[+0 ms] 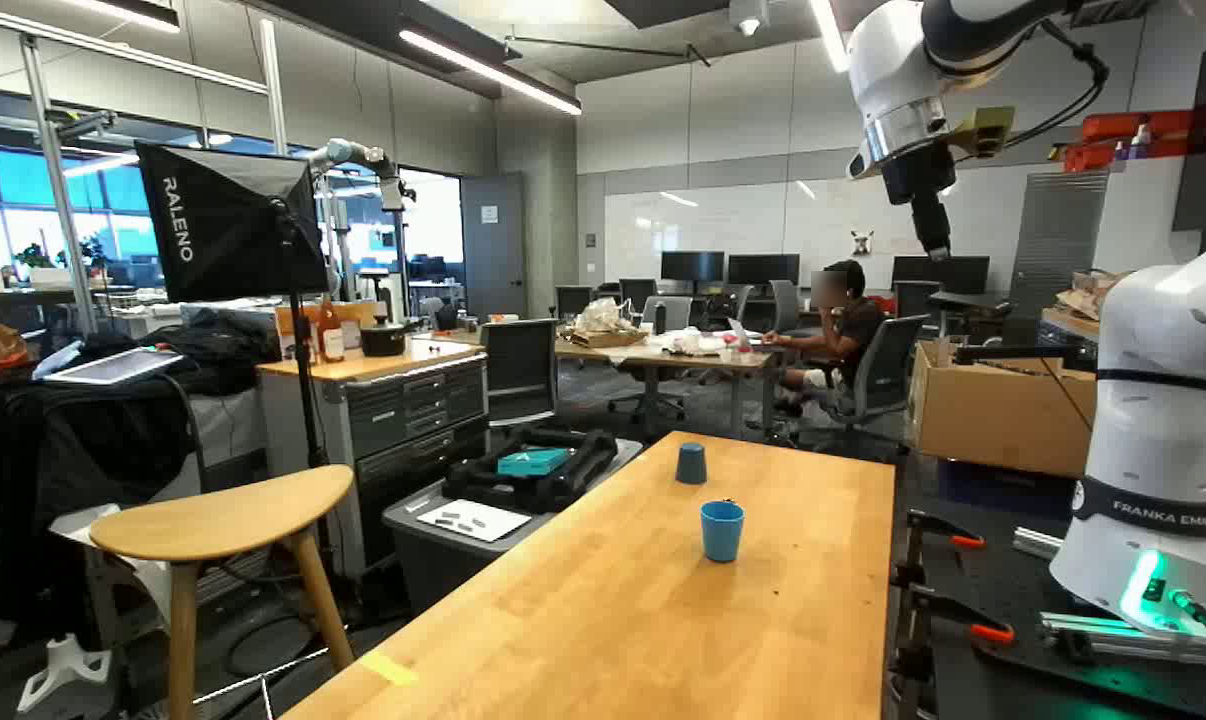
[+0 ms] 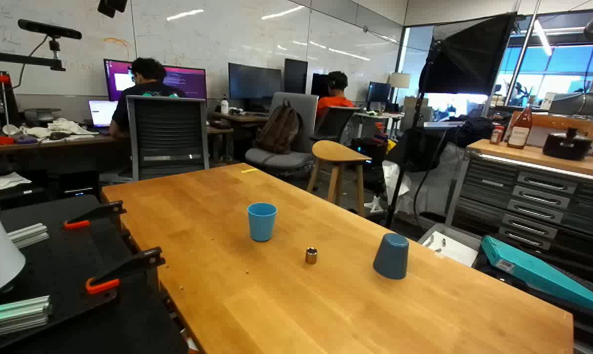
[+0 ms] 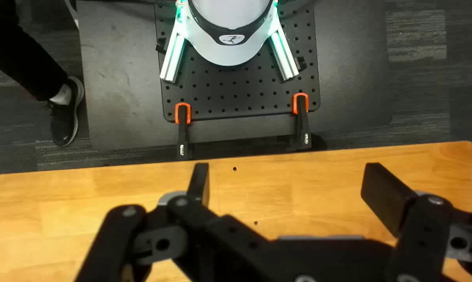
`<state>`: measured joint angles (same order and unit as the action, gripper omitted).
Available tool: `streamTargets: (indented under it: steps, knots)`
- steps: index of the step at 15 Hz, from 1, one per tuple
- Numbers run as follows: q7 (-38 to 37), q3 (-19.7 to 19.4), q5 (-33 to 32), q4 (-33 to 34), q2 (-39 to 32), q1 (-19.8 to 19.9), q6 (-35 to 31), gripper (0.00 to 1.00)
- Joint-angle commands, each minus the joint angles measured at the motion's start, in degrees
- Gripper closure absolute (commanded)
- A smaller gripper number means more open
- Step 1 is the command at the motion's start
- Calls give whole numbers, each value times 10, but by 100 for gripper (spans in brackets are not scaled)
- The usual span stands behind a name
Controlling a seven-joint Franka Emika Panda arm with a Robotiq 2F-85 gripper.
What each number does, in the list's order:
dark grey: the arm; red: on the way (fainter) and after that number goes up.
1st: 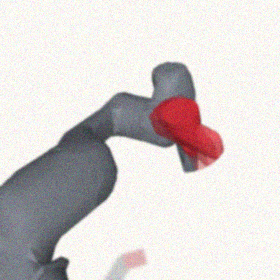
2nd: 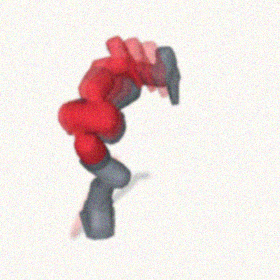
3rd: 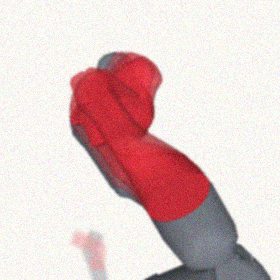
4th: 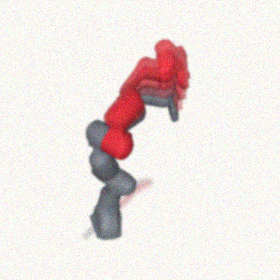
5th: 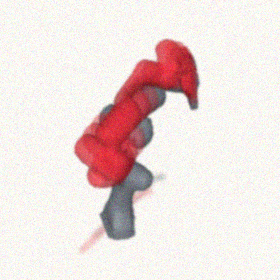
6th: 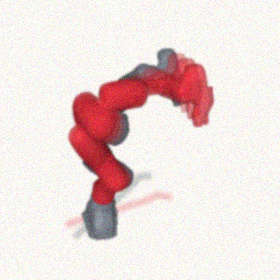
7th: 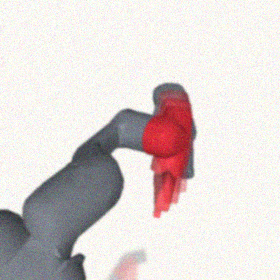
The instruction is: Place the silver object in the light blue mug
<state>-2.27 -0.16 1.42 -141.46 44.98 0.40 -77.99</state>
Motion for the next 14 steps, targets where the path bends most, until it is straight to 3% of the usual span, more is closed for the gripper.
streamTargets:
  steps: [1,2,3,4,5,7,14]
  knots:
    - [1,2,1,2,0,2,0,0]
    - [1,2,1,3,0,2,0,0]
    - [-12,4,4,-11,9,8,-36,12]
    - [-23,1,9,-22,3,14,-72,2]
    - [-35,-2,11,-24,-13,22,-103,5]
    - [-62,-12,15,-36,-55,40,-204,0]
    - [-177,-18,11,-29,-282,94,-563,1]
